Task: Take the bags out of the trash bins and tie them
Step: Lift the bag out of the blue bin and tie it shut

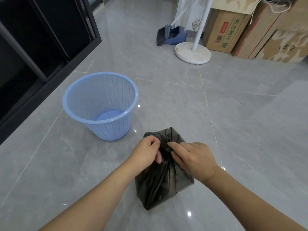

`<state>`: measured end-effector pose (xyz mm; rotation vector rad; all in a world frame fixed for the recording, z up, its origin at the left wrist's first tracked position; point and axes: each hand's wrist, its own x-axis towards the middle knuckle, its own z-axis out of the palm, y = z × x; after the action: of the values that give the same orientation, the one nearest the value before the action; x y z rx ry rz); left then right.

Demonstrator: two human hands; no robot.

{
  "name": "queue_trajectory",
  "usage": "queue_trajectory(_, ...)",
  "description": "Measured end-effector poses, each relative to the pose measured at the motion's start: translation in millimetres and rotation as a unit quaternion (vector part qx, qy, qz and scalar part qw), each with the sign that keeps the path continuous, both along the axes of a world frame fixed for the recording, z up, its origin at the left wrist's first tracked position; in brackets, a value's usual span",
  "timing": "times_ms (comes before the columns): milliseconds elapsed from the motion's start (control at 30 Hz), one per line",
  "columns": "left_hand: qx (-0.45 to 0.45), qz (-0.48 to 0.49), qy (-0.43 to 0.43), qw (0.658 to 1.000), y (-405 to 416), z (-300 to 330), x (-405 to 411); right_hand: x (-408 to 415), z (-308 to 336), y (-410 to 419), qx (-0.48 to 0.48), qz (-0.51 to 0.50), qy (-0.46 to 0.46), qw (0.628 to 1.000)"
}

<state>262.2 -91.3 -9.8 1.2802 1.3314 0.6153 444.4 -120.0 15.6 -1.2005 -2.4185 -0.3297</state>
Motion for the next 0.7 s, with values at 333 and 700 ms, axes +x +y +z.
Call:
queue_trajectory(333,0.16,0.026,0.062,0.985,0.3,6.7,-7.3,5.5,-0.2,5.2,0.013,0.046,-0.007,0.999)
queue_trajectory(700,0.107,0.002,0.093,0.99,6.4,7.3,-3.1,2.5,1.0,1.6,-0.082,0.033,0.014,0.996)
